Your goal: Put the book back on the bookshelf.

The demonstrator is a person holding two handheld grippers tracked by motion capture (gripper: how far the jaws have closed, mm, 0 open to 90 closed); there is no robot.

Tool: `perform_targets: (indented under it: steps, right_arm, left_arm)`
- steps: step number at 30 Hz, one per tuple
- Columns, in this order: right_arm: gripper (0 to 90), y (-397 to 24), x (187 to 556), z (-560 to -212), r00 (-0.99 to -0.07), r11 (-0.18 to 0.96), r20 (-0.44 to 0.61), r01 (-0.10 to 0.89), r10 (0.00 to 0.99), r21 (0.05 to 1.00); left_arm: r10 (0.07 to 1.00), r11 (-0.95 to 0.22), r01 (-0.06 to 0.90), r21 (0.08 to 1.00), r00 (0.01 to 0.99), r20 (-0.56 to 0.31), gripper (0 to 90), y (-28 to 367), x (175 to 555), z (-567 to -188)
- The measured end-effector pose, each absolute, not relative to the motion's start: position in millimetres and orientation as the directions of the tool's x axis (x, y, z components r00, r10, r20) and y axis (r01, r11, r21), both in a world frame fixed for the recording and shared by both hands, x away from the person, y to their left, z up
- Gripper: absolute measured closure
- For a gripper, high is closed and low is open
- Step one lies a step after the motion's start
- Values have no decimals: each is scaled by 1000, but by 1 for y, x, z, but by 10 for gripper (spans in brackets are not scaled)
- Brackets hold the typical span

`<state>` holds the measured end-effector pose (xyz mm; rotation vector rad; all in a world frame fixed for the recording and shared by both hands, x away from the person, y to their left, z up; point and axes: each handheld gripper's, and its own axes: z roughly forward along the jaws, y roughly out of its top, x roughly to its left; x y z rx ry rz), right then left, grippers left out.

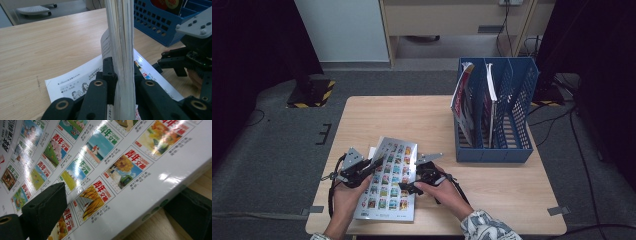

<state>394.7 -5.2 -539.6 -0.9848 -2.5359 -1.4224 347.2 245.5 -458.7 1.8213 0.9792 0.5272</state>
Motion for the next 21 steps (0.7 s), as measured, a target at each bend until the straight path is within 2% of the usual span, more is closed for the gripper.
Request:
perform_targets:
  steps: [7,13,21]
  right_arm:
    - [25,3,399,-540,-797,366,376,565,473,739]
    - [33,2,400,-540,-794,360,385,571,470,738]
    - [45,-1,402,-541,-786,340,407,584,465,737]
  left_arm:
    - [805,-172,393,903,584,-101,811,250,349,-460]
    - [824,-143,438,888,550,-138,808,256,357,-471]
    - [859,-186,514,837,498,-115,790,259,375,-493]
